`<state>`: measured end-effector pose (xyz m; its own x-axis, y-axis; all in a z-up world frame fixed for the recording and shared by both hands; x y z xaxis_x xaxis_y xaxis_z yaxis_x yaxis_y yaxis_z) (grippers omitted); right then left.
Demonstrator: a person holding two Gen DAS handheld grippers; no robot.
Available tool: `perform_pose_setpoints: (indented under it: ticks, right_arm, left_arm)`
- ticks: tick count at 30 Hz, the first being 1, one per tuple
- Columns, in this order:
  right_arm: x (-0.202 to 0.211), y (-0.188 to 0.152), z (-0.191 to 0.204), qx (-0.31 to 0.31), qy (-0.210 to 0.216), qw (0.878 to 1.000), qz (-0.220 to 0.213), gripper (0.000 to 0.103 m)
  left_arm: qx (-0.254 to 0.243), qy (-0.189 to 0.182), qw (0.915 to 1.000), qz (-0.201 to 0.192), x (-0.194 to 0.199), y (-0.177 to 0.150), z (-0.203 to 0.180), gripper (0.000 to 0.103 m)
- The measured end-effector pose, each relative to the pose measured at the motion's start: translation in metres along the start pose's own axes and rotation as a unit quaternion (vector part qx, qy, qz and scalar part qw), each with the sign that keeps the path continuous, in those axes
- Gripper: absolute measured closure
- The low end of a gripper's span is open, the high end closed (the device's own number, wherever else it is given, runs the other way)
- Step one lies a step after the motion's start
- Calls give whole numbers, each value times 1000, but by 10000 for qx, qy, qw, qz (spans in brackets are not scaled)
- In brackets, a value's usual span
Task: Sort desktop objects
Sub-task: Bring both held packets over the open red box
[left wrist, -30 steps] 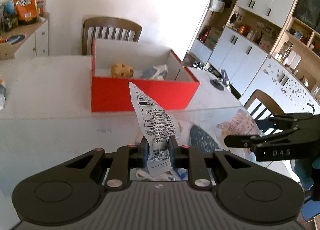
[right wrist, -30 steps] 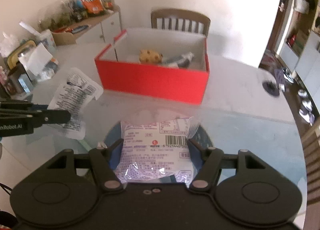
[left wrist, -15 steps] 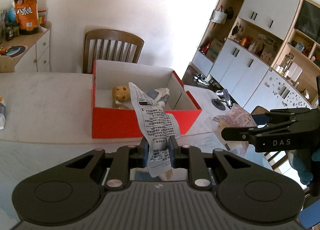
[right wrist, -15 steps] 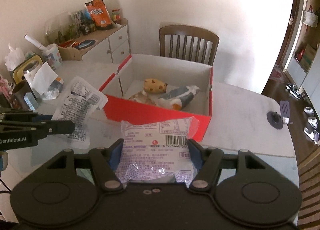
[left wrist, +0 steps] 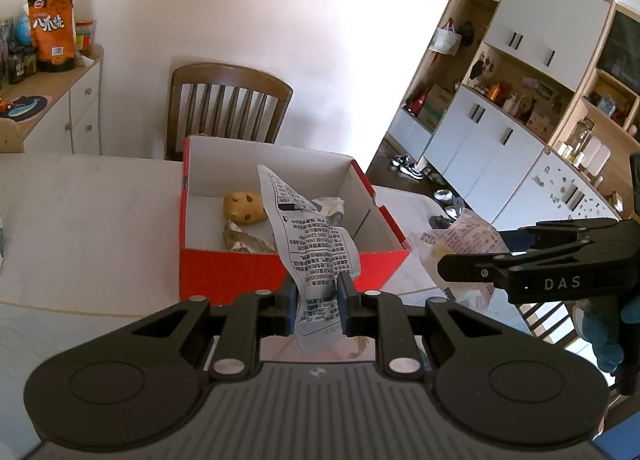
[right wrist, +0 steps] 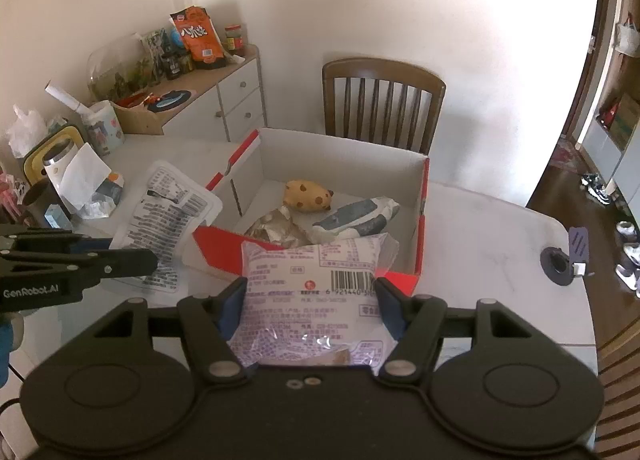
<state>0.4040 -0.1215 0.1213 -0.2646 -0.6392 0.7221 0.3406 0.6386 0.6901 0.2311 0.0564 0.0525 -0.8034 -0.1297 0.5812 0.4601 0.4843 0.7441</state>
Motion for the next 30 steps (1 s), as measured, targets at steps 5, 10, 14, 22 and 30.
perform_pose_setpoints:
  ticks: [5,10,14,22,30]
  right_arm:
    - [-7,10,-7,-15,73,10000,31,36]
    - [-14,20,-15,15,99,9999,38,36]
    - [-21,27,-21,43,131,9999,56,36]
    - [-36,40,-28,88,183,9998,84,36]
    - [-59,54,-32,119,159,9998,71,36]
  left_arm:
    - [126,38,9999,1,-11,9,4,84]
    - [189,91,9998,-10,-22,18,7,84]
    - [241,116,9996,-21,-29,25,7,84]
    - [267,139,9995,13,-48,42,9,84]
    - [285,225,9993,91,-73,57,21,84]
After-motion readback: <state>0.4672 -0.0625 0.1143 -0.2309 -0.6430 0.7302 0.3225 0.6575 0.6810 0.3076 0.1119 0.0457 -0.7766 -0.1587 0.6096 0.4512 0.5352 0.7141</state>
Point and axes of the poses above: each gripper's, at about its wrist camera, not at the fingertips, and x roughly against the way its jaws point, z to its left, y to its top, the point moved 1 cm from there along -x, roughly the way its jaws point, and after that the axes turned 1 degree about -z, right-handed, at the moved point
